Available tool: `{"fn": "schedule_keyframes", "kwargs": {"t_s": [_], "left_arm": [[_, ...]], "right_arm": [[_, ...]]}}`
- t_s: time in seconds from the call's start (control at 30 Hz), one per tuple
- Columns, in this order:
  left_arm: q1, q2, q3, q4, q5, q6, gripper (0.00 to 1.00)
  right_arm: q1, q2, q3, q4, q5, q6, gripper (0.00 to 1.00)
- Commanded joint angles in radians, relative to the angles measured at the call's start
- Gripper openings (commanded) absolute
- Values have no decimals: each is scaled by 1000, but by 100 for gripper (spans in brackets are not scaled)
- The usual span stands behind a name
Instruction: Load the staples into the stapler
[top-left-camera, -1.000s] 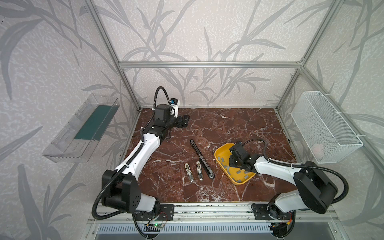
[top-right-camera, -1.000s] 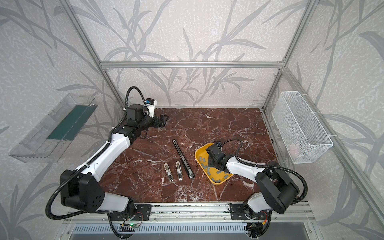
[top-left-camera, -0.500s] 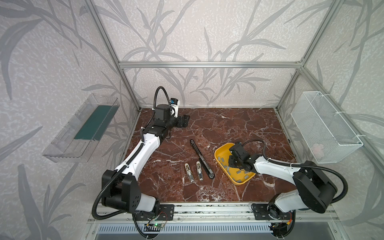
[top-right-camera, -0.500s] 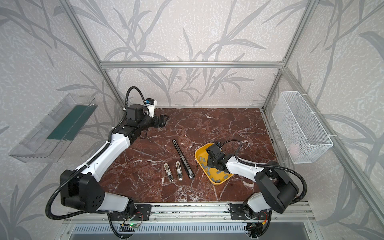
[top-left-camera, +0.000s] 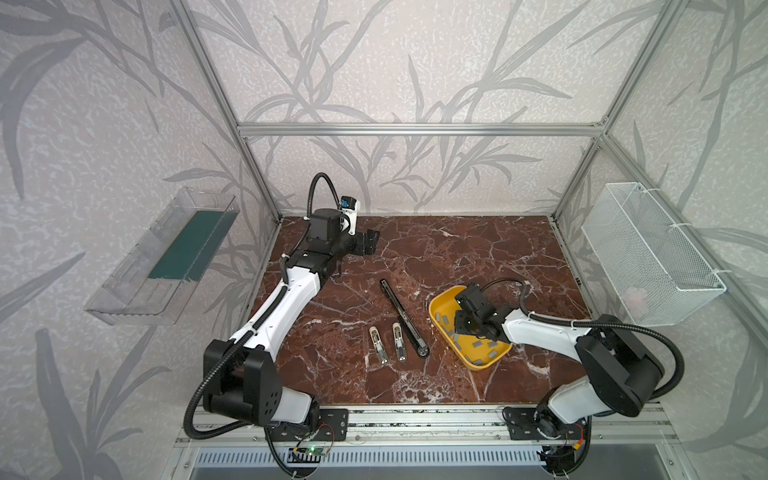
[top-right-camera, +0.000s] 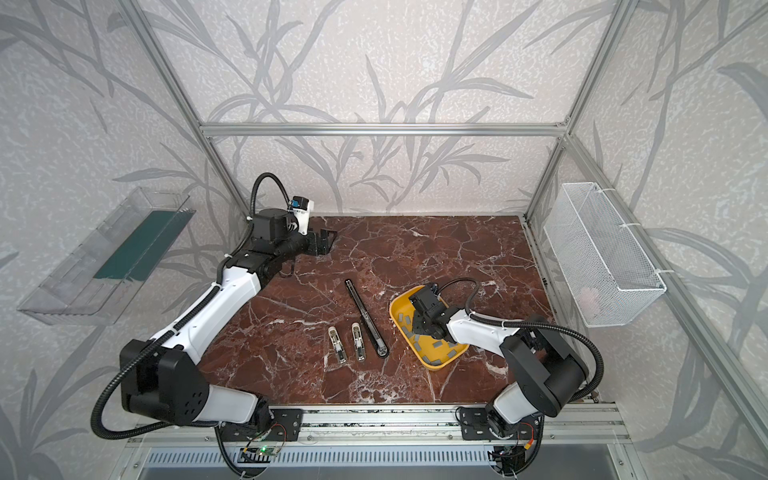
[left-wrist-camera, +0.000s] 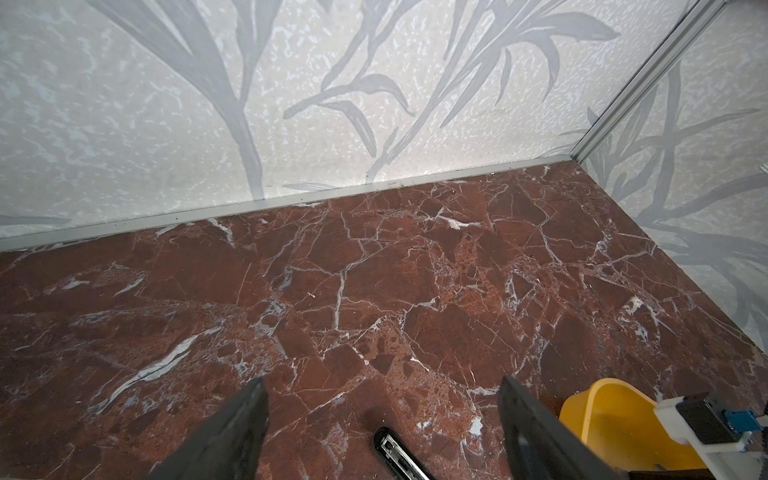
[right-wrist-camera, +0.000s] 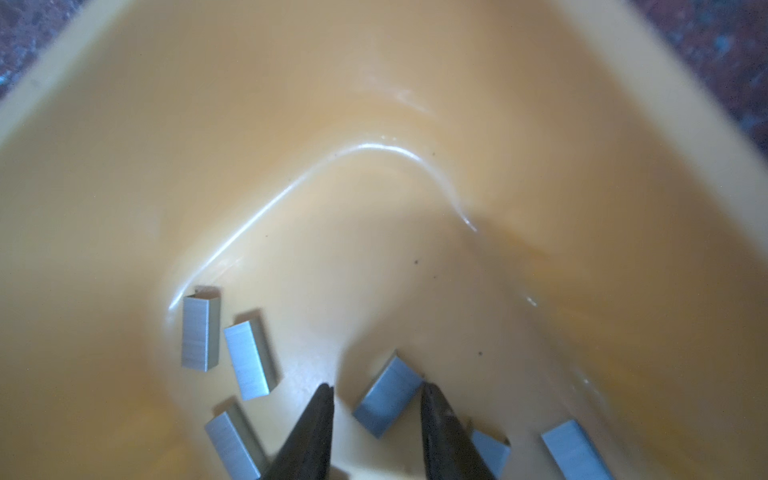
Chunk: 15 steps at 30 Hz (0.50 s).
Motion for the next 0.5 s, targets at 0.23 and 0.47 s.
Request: {"fn": "schedule_keyframes", "kwargs": {"t_s": [0.23,0.47], "left_arm": [[0,-29,21,11,19,0,86],[1,-27,21,12,19,-3,86]], "right_arm": [[-4,71,71,-83,-14,-56,33],[-2,119,123,-163,13,-75,26]]}}
